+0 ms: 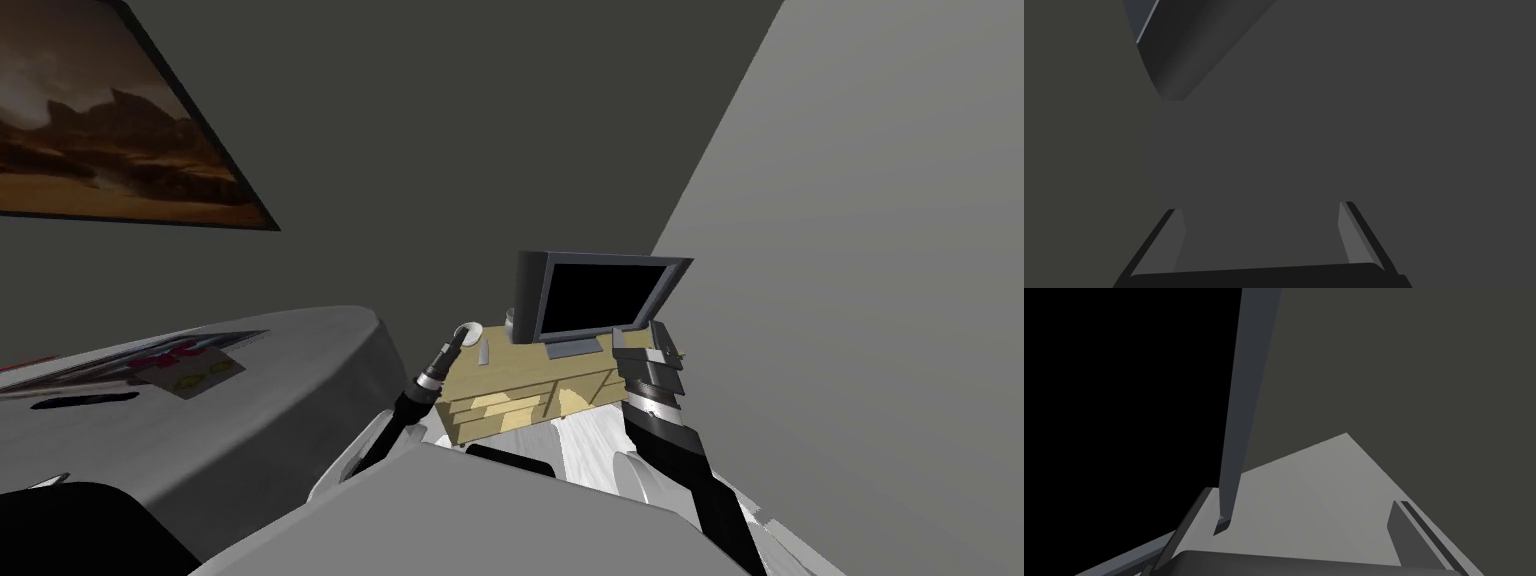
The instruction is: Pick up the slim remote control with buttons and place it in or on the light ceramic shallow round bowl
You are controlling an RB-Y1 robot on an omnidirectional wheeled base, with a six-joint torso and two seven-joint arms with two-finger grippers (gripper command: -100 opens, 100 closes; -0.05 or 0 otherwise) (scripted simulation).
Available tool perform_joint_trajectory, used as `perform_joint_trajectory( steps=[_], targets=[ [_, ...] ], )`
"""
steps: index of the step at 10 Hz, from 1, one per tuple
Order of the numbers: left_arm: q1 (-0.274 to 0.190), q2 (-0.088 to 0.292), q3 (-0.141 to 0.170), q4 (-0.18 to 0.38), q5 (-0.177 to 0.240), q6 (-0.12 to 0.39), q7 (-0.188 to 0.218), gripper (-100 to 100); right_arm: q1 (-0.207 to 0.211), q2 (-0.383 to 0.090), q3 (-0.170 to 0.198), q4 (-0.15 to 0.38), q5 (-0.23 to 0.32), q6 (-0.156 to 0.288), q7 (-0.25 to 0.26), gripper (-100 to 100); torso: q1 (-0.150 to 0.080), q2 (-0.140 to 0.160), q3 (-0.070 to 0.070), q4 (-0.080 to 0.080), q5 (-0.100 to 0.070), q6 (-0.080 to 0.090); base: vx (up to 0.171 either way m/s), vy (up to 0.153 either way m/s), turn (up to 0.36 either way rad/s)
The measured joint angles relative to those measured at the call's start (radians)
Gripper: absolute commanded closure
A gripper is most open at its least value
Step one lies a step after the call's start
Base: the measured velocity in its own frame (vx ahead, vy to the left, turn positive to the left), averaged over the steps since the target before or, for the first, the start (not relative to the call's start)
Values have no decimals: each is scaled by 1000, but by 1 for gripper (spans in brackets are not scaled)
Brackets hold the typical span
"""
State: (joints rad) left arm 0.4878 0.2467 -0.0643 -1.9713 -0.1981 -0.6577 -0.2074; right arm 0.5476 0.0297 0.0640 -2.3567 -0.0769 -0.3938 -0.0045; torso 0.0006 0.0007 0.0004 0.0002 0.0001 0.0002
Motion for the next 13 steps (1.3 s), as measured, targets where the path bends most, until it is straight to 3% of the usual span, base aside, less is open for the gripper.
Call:
perform_joint_trajectory(
  steps=[7,11,13],
  targets=[
    [-20,178,-25,197,-175,-98,-170,-100,0,0,0,0,0,0,0,0,0,-1,0,0,0,0,-4,0,-248],
    [-26,262,-43,278,-283,-121,-255,-100,0,0,0,0,0,0,0,0,0,-1,-1,0,0,0,4,-3,-218],
    [-36,279,-44,326,-309,-136,-276,-100,0,0,0,0,0,0,0,0,0,-1,-1,0,0,-1,2,-1,-116]
  ],
)
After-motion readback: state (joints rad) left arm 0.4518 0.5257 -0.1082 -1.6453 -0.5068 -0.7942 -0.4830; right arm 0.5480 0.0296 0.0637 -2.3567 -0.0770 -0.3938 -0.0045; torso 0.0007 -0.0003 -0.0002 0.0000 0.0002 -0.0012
